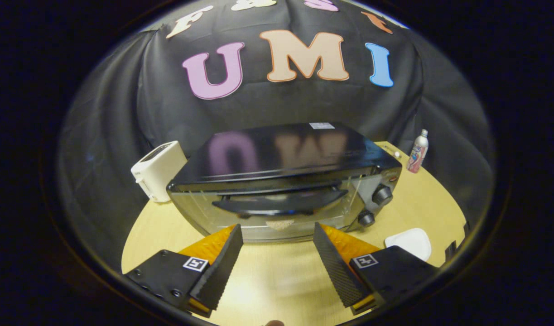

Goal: Open the toaster oven, put the food inside, and close the toaster oven door.

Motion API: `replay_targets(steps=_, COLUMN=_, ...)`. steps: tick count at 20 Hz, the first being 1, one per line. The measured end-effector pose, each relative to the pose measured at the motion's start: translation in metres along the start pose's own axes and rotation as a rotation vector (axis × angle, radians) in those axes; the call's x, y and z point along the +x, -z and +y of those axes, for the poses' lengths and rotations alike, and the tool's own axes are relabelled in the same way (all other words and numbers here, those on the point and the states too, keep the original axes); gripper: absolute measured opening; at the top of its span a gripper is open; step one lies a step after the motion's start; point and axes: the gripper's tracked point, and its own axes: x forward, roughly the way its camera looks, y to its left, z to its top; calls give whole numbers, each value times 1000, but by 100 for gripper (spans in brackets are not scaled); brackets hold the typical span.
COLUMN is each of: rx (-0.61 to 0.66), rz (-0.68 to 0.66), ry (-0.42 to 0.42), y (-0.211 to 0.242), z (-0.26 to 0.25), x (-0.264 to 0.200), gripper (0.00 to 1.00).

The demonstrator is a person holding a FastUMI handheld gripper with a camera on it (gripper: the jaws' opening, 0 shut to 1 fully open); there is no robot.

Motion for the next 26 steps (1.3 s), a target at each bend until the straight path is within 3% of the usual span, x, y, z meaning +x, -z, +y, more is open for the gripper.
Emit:
replay_targets(steps=7, rx=-51, rz=-57, ry=12, y=-30, z=-9, x=-28, gripper=99)
replay_targets(steps=18, rx=-88, rz=-348, ry=42, y=-181, z=-13, x=-116, gripper=99)
replay_targets(steps=26, rx=-82, rz=-499, ry=61, y=-255, z=-19, x=-171, gripper=99)
